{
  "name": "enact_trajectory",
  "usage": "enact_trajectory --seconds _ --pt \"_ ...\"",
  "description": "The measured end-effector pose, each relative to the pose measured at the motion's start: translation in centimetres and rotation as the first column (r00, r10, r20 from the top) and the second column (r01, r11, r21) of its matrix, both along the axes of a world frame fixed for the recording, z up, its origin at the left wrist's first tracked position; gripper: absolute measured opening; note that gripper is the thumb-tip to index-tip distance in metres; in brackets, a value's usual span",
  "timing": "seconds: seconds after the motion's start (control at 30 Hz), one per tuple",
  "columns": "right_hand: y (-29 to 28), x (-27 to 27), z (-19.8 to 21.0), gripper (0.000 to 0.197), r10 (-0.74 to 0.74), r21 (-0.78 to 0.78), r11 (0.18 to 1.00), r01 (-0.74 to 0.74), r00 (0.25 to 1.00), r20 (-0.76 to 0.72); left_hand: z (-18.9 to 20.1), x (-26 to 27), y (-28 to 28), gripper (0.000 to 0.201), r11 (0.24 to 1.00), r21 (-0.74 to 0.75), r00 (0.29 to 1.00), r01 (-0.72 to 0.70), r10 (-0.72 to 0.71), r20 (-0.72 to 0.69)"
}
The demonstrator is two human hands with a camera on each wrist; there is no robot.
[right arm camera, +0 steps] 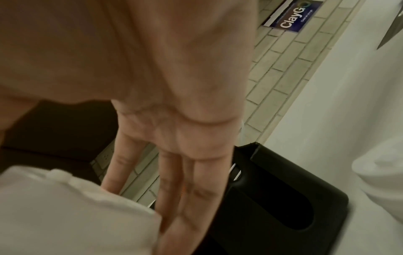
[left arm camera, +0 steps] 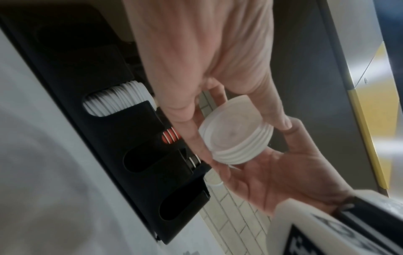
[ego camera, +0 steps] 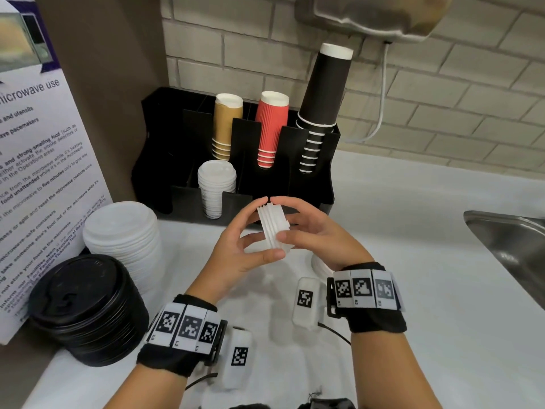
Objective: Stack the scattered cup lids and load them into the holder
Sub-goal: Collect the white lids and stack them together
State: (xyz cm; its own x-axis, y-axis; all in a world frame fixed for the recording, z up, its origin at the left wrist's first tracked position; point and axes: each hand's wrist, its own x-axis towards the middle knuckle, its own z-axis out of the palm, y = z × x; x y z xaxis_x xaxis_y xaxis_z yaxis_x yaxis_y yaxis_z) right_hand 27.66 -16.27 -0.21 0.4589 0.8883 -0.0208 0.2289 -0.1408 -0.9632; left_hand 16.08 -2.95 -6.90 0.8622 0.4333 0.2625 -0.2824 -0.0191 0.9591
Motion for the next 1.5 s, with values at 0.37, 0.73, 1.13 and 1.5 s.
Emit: enact_trajectory --seconds 0.37,0.73,1.13,1.5 --pt "0.5 -0.1 -0.4 0.058 -0.027 0.024 0.999 0.024 0.99 0.136 -0.1 0.3 -0.2 0.081 0.997 0.02 0.998 -0.07 0.07 -0.007" --pt "6.4 2.0 0.9 0.059 -0.076 0.086 0.995 0.054 0.955 0.285 -0.5 -0.1 1.4 0.07 0.967 -0.148 0.978 -0.207 0.208 -0.01" --pt "20.1 4.7 0.3 0.06 0.121 -0.206 0.977 0.047 0.677 0.726 -2.3 -0.1 3.5 0.018 0.902 -0.221 0.927 -0.37 0.343 -0.153" --pt "20.2 4.0 -0.9 0.066 0.206 -0.288 0.95 0.119 0.451 0.868 -2.5 0.0 3.8 0.018 0.905 -0.23 0.931 -0.359 0.329 -0.157"
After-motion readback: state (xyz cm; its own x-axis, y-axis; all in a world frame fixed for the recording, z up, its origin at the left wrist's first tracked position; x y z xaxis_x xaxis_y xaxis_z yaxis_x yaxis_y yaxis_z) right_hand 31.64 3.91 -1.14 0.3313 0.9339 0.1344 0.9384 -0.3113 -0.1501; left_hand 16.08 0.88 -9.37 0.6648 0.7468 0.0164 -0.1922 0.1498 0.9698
